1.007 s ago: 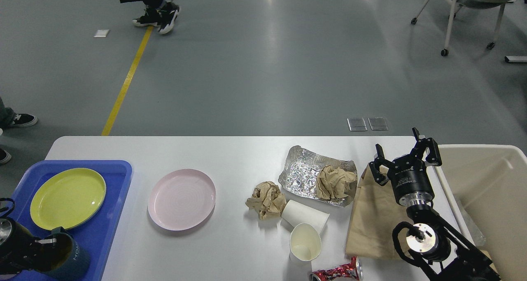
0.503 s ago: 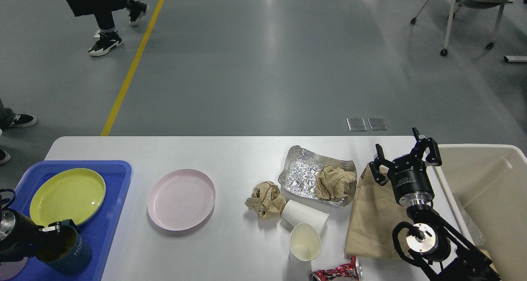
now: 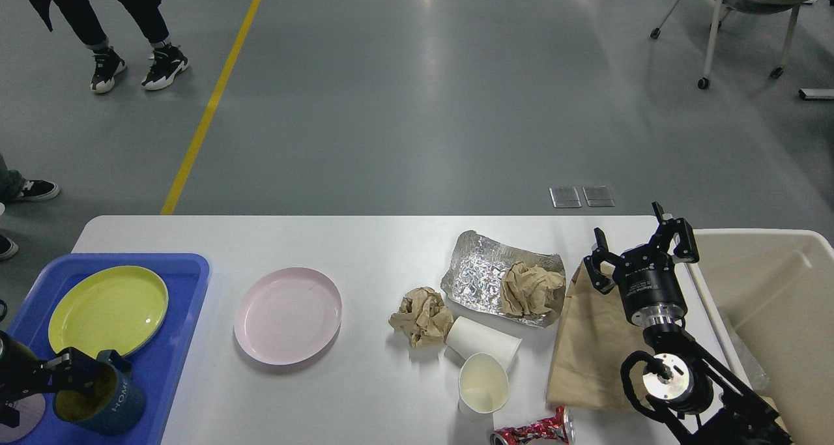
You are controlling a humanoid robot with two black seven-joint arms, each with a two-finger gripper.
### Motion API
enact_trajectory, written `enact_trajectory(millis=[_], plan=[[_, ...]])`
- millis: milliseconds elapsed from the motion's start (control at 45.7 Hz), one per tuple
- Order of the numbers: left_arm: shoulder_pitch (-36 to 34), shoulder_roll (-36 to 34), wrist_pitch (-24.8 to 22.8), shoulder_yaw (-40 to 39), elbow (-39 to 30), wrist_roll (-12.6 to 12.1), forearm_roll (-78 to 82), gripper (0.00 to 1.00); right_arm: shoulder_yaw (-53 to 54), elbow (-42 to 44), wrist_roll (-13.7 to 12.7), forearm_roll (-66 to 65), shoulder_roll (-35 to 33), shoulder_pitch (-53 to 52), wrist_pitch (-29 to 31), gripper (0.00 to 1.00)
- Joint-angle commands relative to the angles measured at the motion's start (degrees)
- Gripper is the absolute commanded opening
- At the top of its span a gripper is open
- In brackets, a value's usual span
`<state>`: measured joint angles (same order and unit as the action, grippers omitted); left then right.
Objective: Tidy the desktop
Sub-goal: 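Raise the left gripper and move it toward the pink plate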
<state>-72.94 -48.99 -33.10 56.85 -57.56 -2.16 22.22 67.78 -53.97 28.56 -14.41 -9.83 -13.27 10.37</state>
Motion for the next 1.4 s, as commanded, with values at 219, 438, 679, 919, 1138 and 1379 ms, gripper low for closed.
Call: enact_trajectory(millis=[219,438,679,919,1138,1379], plan=[[-26.8,3.1,-5.4,20.4,-13.0,0.1,-0.2,0.96,0.0,0.0,0.0,0.0,0.0,0.0,0.0,1.0],[-50.8,12.3,-5.6,36.7,-22.7,0.5,-10.2,0.96,0.1,0.0,0.0,0.0,0.0,0.0,0.0,1.0],[-66.4,27.5,-8.4,40.5,-29.4,0.6,-25.1,0.96,0.0,0.1,0.0,0.0,0.0,0.0,0.0,1.0],[-80.9,39.5,-14.9,38.7,-36.7,4.3,-33.7,0.96,0.1,0.1,0.0,0.0,0.0,0.0,0.0,1.0],[-87.1,46.3,-18.8,38.2,-40.1,10.2,-33.9,0.96,0.0,0.1,0.0,0.0,0.0,0.0,-0.1,1.0],[-86.9,46.2,-18.7,38.4,-40.1,10.2,-33.9,0.96,0.0,0.1,0.0,0.0,0.0,0.0,0.0,1.0]])
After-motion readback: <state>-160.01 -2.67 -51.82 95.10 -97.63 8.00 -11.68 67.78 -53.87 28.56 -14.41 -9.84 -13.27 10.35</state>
